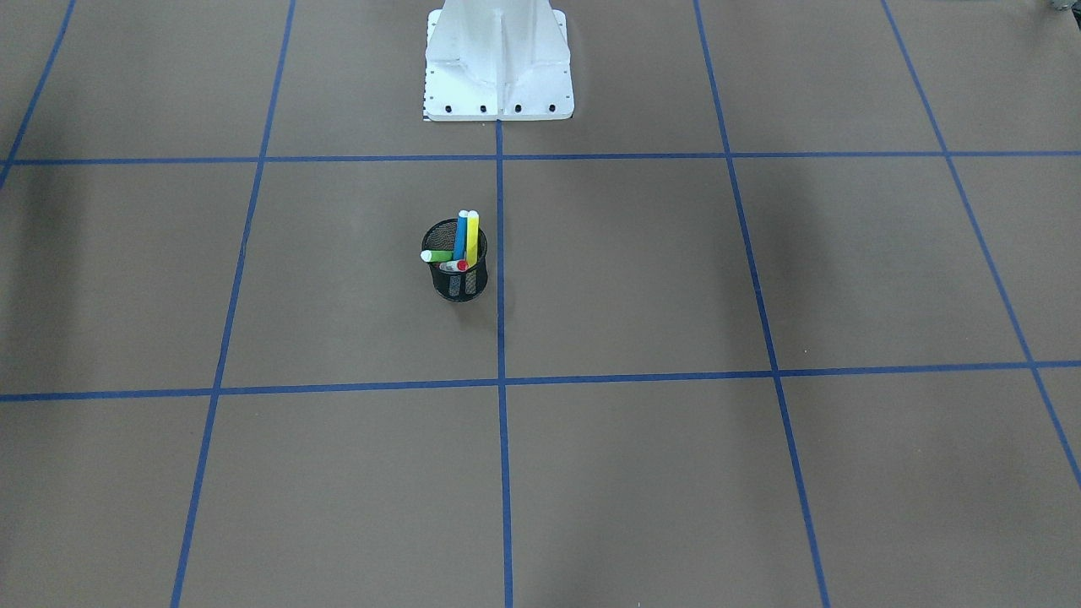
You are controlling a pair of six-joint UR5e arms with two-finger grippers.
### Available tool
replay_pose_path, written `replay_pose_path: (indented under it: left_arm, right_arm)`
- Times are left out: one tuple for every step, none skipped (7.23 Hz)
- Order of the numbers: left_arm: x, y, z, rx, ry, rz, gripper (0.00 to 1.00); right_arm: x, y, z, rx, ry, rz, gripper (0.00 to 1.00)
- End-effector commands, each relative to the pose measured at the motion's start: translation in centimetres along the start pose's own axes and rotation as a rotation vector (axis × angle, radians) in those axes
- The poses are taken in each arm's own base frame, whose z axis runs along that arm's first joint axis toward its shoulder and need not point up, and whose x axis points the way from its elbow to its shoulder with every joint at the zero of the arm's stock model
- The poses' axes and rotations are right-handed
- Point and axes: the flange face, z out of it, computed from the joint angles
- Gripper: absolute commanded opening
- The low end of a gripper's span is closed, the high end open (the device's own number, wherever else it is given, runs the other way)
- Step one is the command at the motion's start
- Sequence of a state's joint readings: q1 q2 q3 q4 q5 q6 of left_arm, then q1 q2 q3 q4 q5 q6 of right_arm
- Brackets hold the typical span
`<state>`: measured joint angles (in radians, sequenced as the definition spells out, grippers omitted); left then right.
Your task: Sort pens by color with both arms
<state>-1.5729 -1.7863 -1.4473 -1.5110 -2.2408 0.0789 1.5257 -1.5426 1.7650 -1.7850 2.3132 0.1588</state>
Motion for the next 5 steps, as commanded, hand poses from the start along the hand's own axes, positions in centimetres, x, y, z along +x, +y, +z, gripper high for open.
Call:
replay_pose_path:
  left_arm:
    - [1.5, -0.7, -1.9, 0.038, 0.000, 0.035, 1.00]
    - [3.1, -0.8, -2.9, 0.064, 0.013, 0.067, 1.00]
    - [4.2, -1.2, -3.1, 0.086, 0.014, 0.101, 1.00]
    - [5.1, -1.5, -2.8, 0.117, 0.016, 0.141, 1.00]
    - [5.3, -1.6, -2.4, 0.117, 0.015, 0.148, 1.00]
  right_arm:
    - [-4.7, -1.8, -3.2, 0.067, -0.011, -0.088, 1.00]
    - [-8.1, -2.4, -4.3, 0.088, -0.022, -0.149, 1.00]
    - [-11.3, -3.2, -4.6, 0.095, -0.030, -0.203, 1.00]
    - [-12.2, -2.9, -4.9, 0.099, -0.041, -0.150, 1.00]
    - [-15.7, -1.9, -4.7, 0.112, -0.095, -0.196, 1.00]
